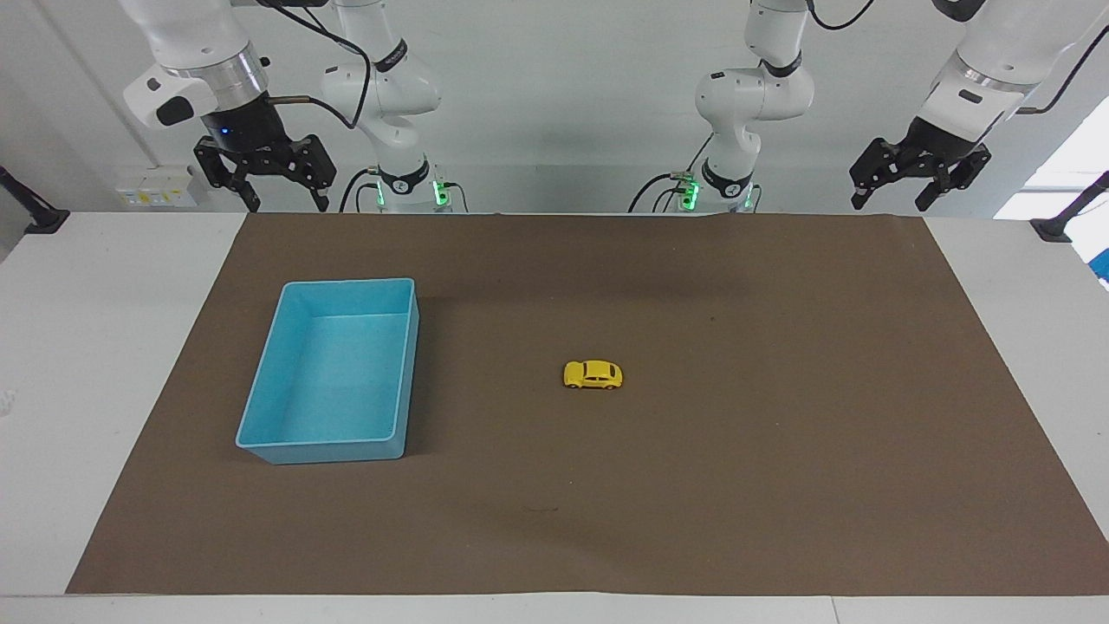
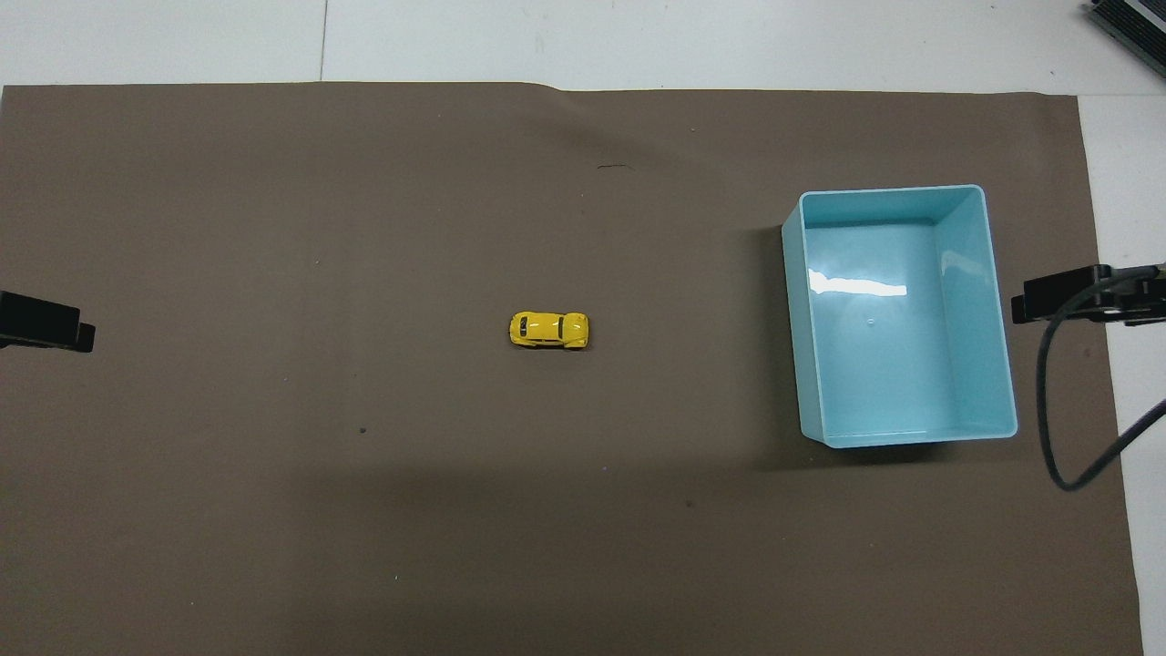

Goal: Wind up and store yellow beetle car

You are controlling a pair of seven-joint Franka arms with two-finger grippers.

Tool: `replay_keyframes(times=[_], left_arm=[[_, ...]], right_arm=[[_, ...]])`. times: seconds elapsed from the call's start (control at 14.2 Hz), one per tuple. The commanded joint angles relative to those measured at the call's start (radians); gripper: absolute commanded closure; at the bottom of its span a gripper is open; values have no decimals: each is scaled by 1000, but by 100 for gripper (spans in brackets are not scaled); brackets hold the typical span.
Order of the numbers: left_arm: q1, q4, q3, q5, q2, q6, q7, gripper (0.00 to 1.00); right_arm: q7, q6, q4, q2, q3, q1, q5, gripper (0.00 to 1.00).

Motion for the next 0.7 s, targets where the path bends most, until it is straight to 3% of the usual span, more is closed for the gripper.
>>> replay_keyframes(times=[0.0, 0.63], left_arm=[[-6, -19, 2, 5, -17, 13, 3, 0], [0, -36, 2, 5, -8, 46, 11, 0]], right_arm=[[15, -3, -7, -11, 4, -8, 20, 0], [15, -1, -7, -11, 4, -8, 18, 0]])
